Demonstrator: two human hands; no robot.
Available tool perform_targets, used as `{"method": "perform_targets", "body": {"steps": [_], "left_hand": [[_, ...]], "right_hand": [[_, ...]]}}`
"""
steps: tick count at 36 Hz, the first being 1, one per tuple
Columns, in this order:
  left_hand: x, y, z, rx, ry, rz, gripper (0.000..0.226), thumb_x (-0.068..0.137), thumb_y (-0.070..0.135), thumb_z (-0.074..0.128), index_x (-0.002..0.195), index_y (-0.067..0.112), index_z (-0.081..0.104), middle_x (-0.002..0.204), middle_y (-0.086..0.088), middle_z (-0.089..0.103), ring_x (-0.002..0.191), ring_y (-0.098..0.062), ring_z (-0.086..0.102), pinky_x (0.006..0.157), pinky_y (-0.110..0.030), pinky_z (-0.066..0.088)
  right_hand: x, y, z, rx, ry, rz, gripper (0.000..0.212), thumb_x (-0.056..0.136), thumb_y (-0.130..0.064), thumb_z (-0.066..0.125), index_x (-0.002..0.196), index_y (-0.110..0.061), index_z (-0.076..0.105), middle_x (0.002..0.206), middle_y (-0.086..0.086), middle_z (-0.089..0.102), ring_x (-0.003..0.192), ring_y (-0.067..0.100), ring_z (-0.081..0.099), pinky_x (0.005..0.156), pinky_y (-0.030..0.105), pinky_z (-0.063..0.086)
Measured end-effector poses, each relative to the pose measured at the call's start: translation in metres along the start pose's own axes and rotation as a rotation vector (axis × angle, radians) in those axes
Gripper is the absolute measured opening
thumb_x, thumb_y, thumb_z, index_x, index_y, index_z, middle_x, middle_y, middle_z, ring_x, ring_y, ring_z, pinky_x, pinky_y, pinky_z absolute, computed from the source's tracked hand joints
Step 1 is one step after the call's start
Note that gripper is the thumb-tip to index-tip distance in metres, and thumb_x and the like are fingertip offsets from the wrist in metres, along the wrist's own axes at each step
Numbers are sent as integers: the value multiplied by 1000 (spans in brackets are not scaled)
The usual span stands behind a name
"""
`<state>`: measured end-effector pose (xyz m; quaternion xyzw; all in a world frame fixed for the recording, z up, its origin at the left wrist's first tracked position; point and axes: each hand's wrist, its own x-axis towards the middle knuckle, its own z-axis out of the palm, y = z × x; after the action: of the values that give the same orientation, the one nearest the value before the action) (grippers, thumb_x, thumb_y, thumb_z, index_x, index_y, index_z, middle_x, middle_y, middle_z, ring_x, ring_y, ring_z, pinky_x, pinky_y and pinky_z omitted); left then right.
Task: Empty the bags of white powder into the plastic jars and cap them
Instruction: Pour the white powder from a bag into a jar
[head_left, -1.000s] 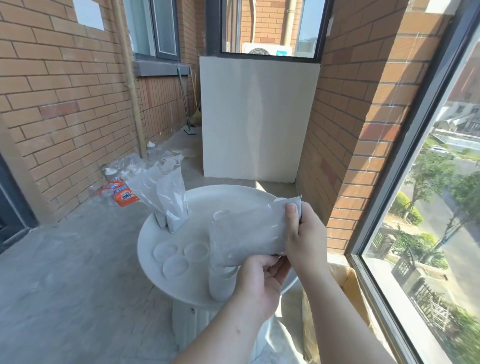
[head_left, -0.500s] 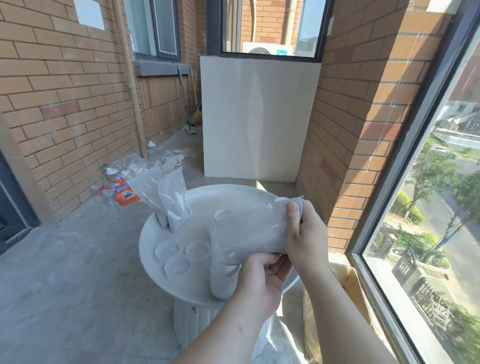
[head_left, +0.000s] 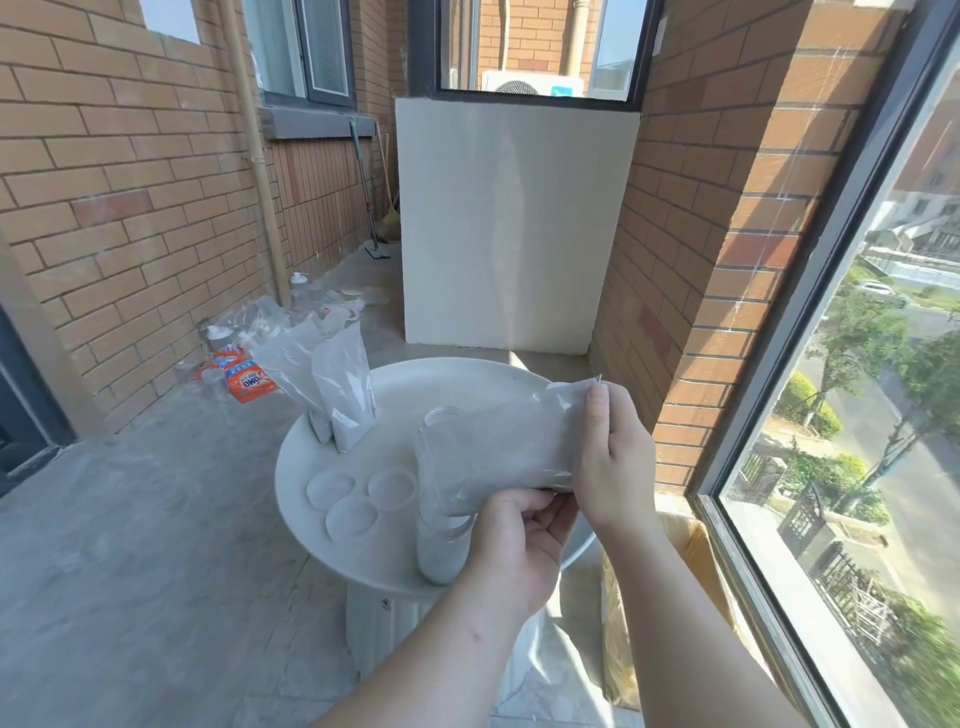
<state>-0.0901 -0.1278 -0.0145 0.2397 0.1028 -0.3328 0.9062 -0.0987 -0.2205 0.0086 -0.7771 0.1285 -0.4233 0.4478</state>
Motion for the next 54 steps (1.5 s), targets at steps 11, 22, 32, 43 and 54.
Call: {"method": "perform_targets", "body": {"steps": [11,22,32,43,54], "left_hand": [[-2,2,2,-14,2,3,36,83,-18,37,95,-8,69,91,-21,73,76,-29,74,65,-31,61],[1,2,-1,1,12,3,34,83,-18,38,92,-8,68,85,-20,71,72,-28,72,64,-30,60],[3,3,-5,45,67,3,29,86,-17,42,95,-7,67,86,-17,74,74,-25,75,65,-31,62],[4,5,-8,53,124,-7,28,87,-17,42,97,-8,66,85,-19,73,91,-30,69,85,-37,57],[1,2,-5,16,124,-20,29,87,-16,41,97,-6,66,82,-15,75,70,-22,75,63,-30,62]], "right_hand": [[0,-1,-3,-1,12,36,28,102,-35,36,101,-22,61,90,-13,65,88,3,58,74,27,43],[0,-7,1,-28,27,53,17,105,-28,45,94,-23,56,73,-12,57,69,6,52,66,30,39],[2,-29,2,-21,-28,10,18,106,-29,45,100,-19,58,79,-10,60,77,6,54,72,35,44],[3,-31,2,-65,-45,-32,20,106,-30,44,98,-19,58,72,-12,54,71,7,50,69,38,44],[3,-26,5,-195,-82,-95,23,104,-38,39,93,-23,52,81,-2,58,79,26,54,71,51,48]]}}
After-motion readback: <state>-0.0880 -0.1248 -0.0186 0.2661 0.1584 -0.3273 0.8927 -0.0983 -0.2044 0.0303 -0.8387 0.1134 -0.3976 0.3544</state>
